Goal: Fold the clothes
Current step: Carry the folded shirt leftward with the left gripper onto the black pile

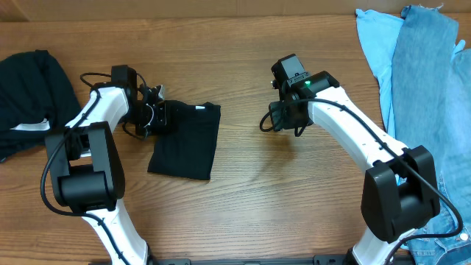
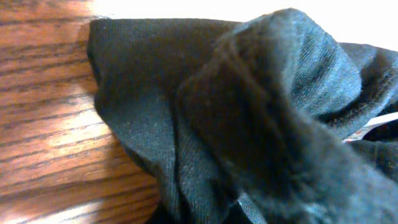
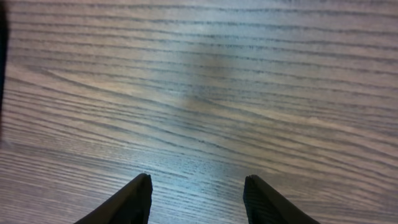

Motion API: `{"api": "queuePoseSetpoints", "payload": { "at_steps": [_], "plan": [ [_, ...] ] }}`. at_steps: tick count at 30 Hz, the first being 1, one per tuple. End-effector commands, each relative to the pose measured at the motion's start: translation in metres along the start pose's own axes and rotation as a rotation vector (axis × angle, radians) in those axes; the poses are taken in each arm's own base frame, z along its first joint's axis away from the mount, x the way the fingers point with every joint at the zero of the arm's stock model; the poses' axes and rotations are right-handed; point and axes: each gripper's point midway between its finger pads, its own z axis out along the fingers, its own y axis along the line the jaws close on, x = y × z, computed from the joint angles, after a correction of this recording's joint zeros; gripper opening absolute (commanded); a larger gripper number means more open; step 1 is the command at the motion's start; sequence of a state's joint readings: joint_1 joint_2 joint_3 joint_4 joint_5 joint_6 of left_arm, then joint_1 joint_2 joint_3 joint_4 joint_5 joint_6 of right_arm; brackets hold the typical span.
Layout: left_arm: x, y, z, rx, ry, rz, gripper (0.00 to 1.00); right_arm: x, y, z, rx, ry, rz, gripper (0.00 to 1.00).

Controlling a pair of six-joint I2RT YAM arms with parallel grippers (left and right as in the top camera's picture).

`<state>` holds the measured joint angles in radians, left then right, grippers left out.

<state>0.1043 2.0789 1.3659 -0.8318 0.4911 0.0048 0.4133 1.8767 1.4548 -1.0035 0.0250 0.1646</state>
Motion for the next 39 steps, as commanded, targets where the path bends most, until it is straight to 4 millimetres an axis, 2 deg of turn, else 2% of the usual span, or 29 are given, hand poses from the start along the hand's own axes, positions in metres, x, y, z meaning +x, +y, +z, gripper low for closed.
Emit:
{"api": "queuePoseSetpoints", "payload": {
  "at_steps": [1,3,6,11,17,21,24,28,31,34,39],
  "plan": [
    [0.011,0.031,-0.016,-0.244,0.031,0.011,0.04,-0.005,0.003,-0.008,-0.009,-0.024,0.01,0.51],
    [0.0,0.026,-0.058,-0.336,-0.051,0.008,0.04,-0.005,0.003,-0.008,-0.009,-0.025,0.01,0.51],
    [-0.019,0.011,-0.134,-0.464,-0.238,0.016,0.04,-0.005,0.002,-0.008,-0.007,-0.026,0.01,0.51],
    [-0.028,0.013,-0.251,-0.789,-0.508,0.053,0.04,0.0,0.0,-0.008,-0.001,-0.003,0.01,0.51],
    [-0.035,0.03,-0.307,-1.07,-0.586,0.084,0.04,0.003,0.0,-0.008,0.002,0.008,0.01,0.51],
    [-0.041,0.039,-0.325,-1.109,-0.651,0.044,0.04,0.005,-0.001,-0.008,0.003,0.015,0.011,0.51],
    [-0.044,0.056,-0.338,-1.088,-0.694,-0.007,0.04,0.006,-0.001,-0.008,0.005,0.022,0.01,0.51],
    [-0.048,0.089,-0.347,-0.867,-0.784,-0.099,0.04,0.007,-0.001,-0.008,0.005,0.024,0.018,0.51],
    [-0.06,0.096,-0.354,-0.627,-0.881,-0.068,0.04,0.007,-0.001,-0.008,0.005,0.024,0.018,0.51],
    [-0.073,0.097,-0.353,-0.456,-0.93,-0.018,0.04,0.006,-0.001,-0.008,0.005,0.022,0.021,0.51],
    [-0.098,0.123,-0.337,-0.362,-0.953,0.001,0.04,0.007,-0.001,-0.008,0.005,0.023,0.021,0.52]
  ]
}}
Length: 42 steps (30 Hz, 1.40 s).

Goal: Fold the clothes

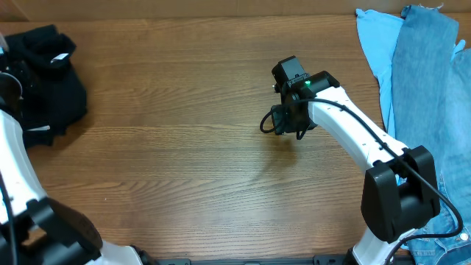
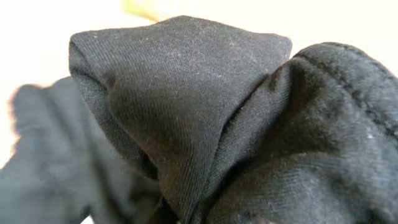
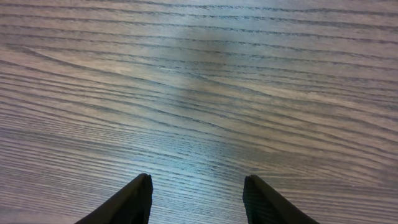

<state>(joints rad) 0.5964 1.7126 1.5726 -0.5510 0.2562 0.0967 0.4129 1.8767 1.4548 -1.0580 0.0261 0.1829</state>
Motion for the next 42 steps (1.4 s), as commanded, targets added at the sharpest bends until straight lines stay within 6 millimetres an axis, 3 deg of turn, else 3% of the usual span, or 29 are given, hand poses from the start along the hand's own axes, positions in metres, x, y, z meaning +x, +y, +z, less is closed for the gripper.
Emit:
{"api": "queuePoseSetpoints", "payload": {
  "at_steps": [1,8,21,26,29,30,31,32,33,38,42],
  "plan": [
    [-0.005,-0.008,0.019,0.115,-0.026,-0.027,0.04,-0.006,0.003,-0.008,-0.013,-0.029,0.004,0.51],
    [-0.014,0.009,0.027,0.092,-0.075,-0.034,0.04,-0.006,0.003,-0.008,-0.013,-0.028,0.025,0.52],
    [-0.024,0.063,0.005,0.111,-0.158,-0.169,0.04,-0.006,0.003,-0.008,-0.013,-0.029,0.026,0.52],
    [-0.016,0.071,0.019,0.097,-0.141,-0.181,0.04,-0.006,0.003,-0.008,-0.013,-0.029,0.026,0.51],
    [-0.007,0.086,0.027,0.045,-0.122,-0.215,0.04,-0.006,0.003,-0.008,-0.013,-0.029,0.026,0.52],
    [-0.001,0.103,0.03,-0.03,-0.111,-0.27,0.2,-0.006,0.003,-0.008,-0.013,-0.029,0.026,0.52],
    [0.006,0.121,0.031,-0.097,-0.101,-0.339,0.51,-0.006,0.003,-0.008,-0.013,-0.028,0.026,0.51],
    [0.012,0.134,0.03,-0.141,-0.094,-0.399,0.91,-0.006,0.003,-0.008,-0.013,-0.028,0.026,0.52],
    [0.019,0.144,0.029,-0.17,-0.086,-0.454,1.0,-0.006,0.003,-0.008,-0.013,-0.028,0.026,0.52],
    [0.046,0.187,0.012,-0.242,-0.062,-0.67,1.0,-0.002,0.002,-0.008,-0.009,-0.015,0.026,0.51],
    [0.051,0.174,0.013,-0.162,-0.025,-0.671,1.0,-0.002,0.002,-0.008,-0.009,-0.015,0.026,0.52]
  ]
}}
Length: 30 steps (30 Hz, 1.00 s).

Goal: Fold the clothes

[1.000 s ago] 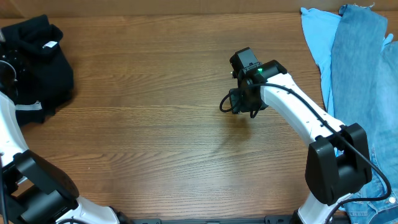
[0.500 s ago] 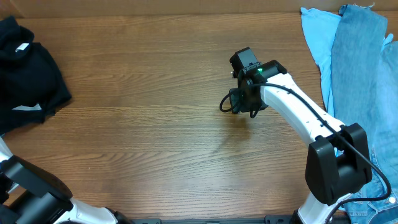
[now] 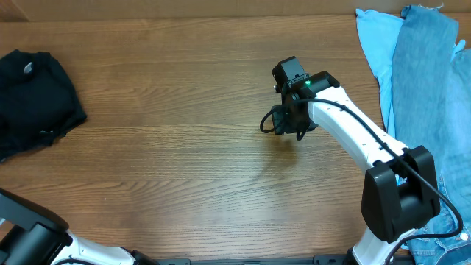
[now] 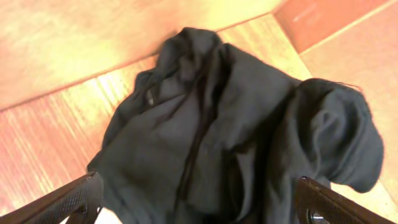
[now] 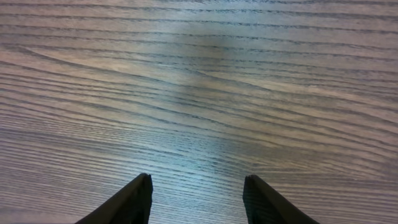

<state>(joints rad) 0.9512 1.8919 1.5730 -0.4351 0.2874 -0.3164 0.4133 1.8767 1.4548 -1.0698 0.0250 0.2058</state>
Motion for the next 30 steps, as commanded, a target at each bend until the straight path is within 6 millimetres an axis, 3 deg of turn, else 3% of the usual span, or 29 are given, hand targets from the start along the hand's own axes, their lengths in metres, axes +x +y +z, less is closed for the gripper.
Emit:
{"api": "queuePoseSetpoints", "payload": {
  "at_steps": [1,4,6,7,10,11,13,16,22,27,30],
  "plan": [
    [0.006,-0.024,0.0,0.126,0.047,0.005,0.92,-0.005,0.003,-0.008,-0.011,-0.027,0.004,0.52],
    [0.021,-0.087,-0.011,0.409,0.102,0.111,0.75,-0.006,0.003,-0.008,-0.012,-0.029,0.004,0.52],
    [0.028,-0.111,-0.017,0.446,0.093,0.222,0.73,-0.006,0.003,-0.008,-0.013,-0.029,0.007,0.52],
    [0.031,-0.122,-0.021,0.444,0.081,0.283,0.66,-0.006,0.003,-0.008,-0.013,-0.029,0.007,0.51],
    [0.048,-0.16,-0.04,0.417,0.063,0.464,0.23,-0.007,0.003,-0.008,-0.014,-0.035,0.007,0.51],
    [0.067,-0.178,-0.041,0.397,0.082,0.558,0.06,-0.01,0.004,-0.008,-0.017,-0.045,0.007,0.51],
    [0.087,-0.188,-0.03,0.323,0.11,0.608,0.04,-0.011,0.004,-0.008,-0.018,-0.049,0.007,0.52],
    [0.109,-0.187,-0.009,0.212,0.145,0.654,0.04,-0.008,0.003,-0.008,-0.015,-0.039,0.006,0.52],
    [0.098,-0.135,0.023,-0.034,0.135,0.637,0.04,-0.005,0.003,-0.008,-0.011,-0.026,0.006,0.52],
    [0.117,-0.107,0.059,-0.074,0.206,0.62,0.04,-0.002,0.002,-0.008,-0.008,-0.015,0.006,0.52],
    [0.109,-0.097,0.071,-0.107,0.172,0.612,0.04,0.001,0.001,-0.008,-0.005,-0.004,0.007,0.52]
  ]
}}
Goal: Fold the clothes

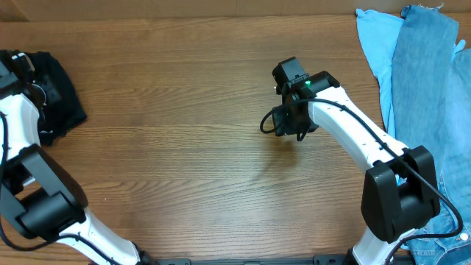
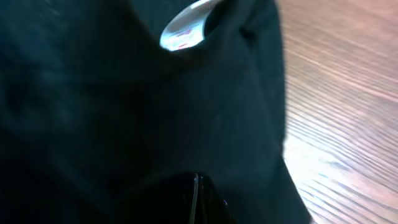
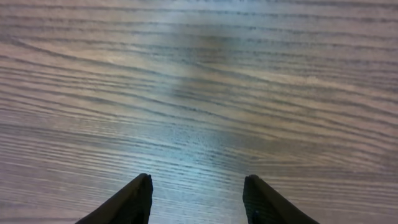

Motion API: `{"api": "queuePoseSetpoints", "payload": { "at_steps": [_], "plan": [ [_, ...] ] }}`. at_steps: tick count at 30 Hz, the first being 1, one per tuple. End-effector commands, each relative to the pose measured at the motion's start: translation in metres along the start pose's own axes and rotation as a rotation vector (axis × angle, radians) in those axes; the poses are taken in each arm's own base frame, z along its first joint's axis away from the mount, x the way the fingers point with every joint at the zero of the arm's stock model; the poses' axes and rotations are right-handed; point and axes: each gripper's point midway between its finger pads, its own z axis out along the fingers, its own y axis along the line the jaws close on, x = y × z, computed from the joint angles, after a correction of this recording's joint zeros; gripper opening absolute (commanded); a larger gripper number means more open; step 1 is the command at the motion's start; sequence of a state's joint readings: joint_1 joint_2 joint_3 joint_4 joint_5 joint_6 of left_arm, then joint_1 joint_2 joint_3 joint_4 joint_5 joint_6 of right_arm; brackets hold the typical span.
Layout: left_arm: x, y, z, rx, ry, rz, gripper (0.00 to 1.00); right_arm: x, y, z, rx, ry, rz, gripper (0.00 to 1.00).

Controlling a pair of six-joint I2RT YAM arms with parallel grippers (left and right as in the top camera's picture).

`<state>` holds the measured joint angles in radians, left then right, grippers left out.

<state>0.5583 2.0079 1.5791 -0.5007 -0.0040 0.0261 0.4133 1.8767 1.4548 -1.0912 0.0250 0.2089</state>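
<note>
A pile of black clothes (image 1: 65,99) lies at the table's far left edge. My left gripper (image 1: 37,92) is down on that pile. In the left wrist view the black cloth (image 2: 124,93) fills the frame, with a white label (image 2: 183,30) at the top. The left gripper (image 2: 196,190) has its fingers pressed together and shut, dark against the dark cloth, and no fold shows between them. My right gripper (image 3: 198,186) hangs open over bare wood near the table's middle (image 1: 278,121), holding nothing.
A light blue garment (image 1: 375,51) and a denim one (image 1: 430,96) lie along the table's right edge, running down past the right arm's base. The wooden table (image 1: 184,169) stretches between the two arms.
My left gripper was open above the black pile, the arm mostly out of the overhead view. Now it is shut and down on the pile. The right arm has not moved.
My left gripper first held a folded black garment left of the table's middle. Then that garment was at the far left with the black pile. Then the gripper stood open above the pile, and now it is shut against it. The right gripper stayed open throughout.
</note>
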Motion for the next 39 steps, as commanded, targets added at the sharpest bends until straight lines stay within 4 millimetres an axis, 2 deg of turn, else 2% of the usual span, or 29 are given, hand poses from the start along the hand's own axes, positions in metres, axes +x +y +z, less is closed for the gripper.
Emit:
{"api": "queuePoseSetpoints", "payload": {
  "at_steps": [1,7,11,15,20,22,25,27,29,30,31,33,34,36,37,39],
  "plan": [
    [-0.011,0.019,0.009,-0.063,-0.043,-0.004,0.04,-0.004,0.002,-0.008,-0.011,-0.024,0.004,0.51],
    [-0.047,0.029,0.005,-0.073,-0.193,-0.052,0.07,-0.003,0.002,-0.008,-0.01,-0.02,0.005,0.52],
    [-0.062,0.036,0.001,-0.078,-0.26,-0.102,0.07,-0.002,0.002,-0.008,-0.008,-0.014,0.012,0.51],
    [-0.076,0.064,-0.005,-0.084,-0.337,-0.295,0.06,-0.002,0.002,-0.008,-0.008,-0.013,0.027,0.52],
    [-0.052,0.132,-0.007,-0.156,-0.295,-0.476,0.06,0.0,0.001,-0.008,-0.006,-0.005,0.026,0.52],
    [-0.039,0.152,-0.008,-0.165,-0.264,-0.506,0.05,0.0,0.001,-0.008,-0.005,-0.006,0.026,0.52],
    [-0.022,0.158,-0.006,-0.151,-0.197,-0.486,0.04,0.0,0.001,-0.008,-0.006,-0.006,0.026,0.52],
    [0.0,0.168,-0.006,-0.235,-0.121,-0.496,0.06,0.001,0.001,-0.008,-0.004,-0.001,0.026,0.52],
    [0.003,0.167,-0.006,-0.233,-0.1,-0.449,0.04,0.002,0.001,-0.008,-0.003,0.003,0.026,0.52],
    [0.0,0.165,-0.01,-0.223,-0.105,-0.439,0.04,0.002,0.0,-0.008,-0.003,0.003,0.026,0.51],
    [-0.01,0.155,-0.019,-0.164,-0.131,-0.434,0.04,0.003,0.001,-0.008,-0.003,0.004,0.026,0.52],
    [-0.034,0.137,-0.042,-0.051,-0.2,-0.417,0.04,0.002,0.0,-0.008,-0.003,0.003,0.026,0.52],
    [-0.051,0.129,-0.063,-0.022,-0.25,-0.401,0.04,0.002,0.0,-0.008,-0.003,0.003,0.026,0.52],
    [-0.07,0.122,-0.102,-0.044,-0.31,-0.37,0.04,0.002,0.001,-0.008,-0.003,0.002,0.026,0.52],
    [-0.076,0.113,-0.118,-0.039,-0.329,-0.339,0.04,0.001,0.001,-0.008,-0.004,-0.001,0.026,0.52],
    [-0.079,0.089,-0.131,-0.005,-0.328,-0.289,0.05,0.0,0.001,-0.008,-0.006,-0.008,0.026,0.52]
  ]
}}
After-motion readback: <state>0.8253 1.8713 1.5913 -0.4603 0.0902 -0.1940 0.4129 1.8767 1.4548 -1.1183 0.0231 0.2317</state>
